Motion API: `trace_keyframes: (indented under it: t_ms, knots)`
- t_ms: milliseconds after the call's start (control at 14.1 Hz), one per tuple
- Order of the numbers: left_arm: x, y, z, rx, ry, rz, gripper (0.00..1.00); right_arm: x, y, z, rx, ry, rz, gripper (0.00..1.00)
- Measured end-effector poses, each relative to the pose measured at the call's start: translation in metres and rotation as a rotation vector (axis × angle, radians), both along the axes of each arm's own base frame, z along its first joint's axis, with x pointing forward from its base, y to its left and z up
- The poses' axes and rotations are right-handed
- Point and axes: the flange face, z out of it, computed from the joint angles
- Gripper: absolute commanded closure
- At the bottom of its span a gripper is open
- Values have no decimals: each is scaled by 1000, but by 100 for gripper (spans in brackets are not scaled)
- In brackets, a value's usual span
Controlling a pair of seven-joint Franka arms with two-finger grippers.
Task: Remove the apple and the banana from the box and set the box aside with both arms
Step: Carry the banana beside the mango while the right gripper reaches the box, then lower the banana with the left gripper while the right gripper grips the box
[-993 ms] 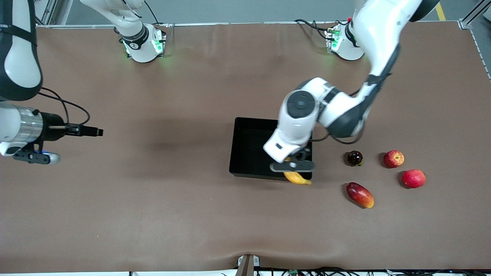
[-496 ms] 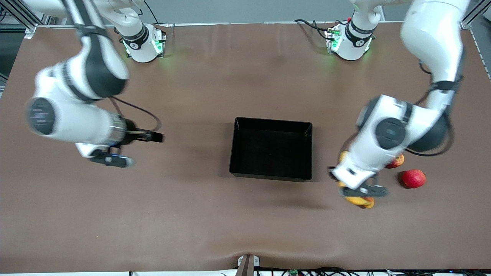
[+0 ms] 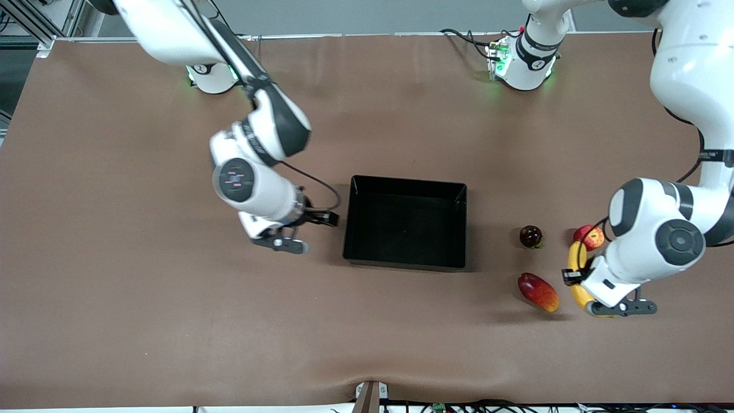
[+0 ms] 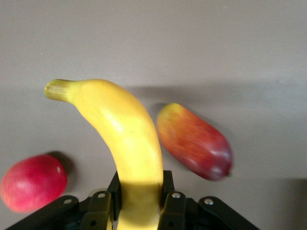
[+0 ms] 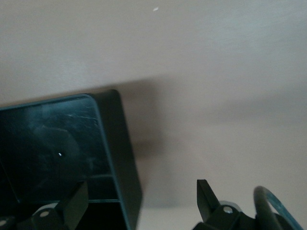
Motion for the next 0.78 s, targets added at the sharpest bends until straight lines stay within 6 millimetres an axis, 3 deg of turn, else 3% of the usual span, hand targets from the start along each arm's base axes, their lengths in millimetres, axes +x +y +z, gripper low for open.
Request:
trace_keyframes:
  t_ms: [142, 213, 284, 425, 567, 780]
  knots:
    - [3, 22, -29, -26, -12, -1, 100, -14, 38, -33, 19, -41, -13, 0]
    - [4, 23, -45, -41, -14, 3, 100, -21, 51, -48, 22, -52, -14, 29]
    - [5, 23, -58, -50, -16, 3, 100, -23, 56, -57, 19, -57, -12, 49]
    - [5, 32, -79, -45, -22, 12, 100, -21, 53, -63, 4, -64, -9, 100]
    - [4, 43, -91, -29, -27, 11, 100, -18, 49, -63, 1, -67, -14, 100]
    - [4, 45, -94, -13, -31, 1, 100, -18, 49, -63, -2, -63, -17, 100]
